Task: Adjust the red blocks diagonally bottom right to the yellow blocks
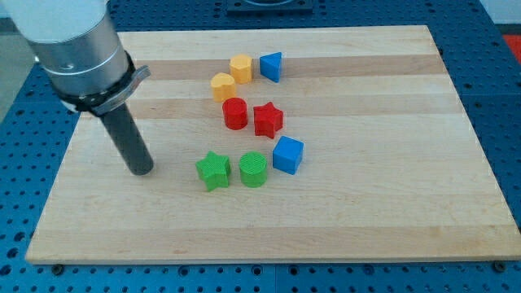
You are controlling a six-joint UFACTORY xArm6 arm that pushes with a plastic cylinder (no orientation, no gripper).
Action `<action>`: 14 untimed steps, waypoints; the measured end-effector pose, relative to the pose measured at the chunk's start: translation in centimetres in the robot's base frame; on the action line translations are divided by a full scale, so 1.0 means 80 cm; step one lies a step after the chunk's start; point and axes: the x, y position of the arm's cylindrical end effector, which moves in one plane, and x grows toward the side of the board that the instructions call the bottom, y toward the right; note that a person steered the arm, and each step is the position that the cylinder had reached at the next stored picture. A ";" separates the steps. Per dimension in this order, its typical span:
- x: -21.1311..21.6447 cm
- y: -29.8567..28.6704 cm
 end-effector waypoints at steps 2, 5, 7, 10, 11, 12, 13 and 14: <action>-0.056 0.073; -0.131 0.123; -0.184 0.097; -0.213 0.092; -0.185 0.108; -0.144 0.127; -0.143 0.138; -0.138 0.151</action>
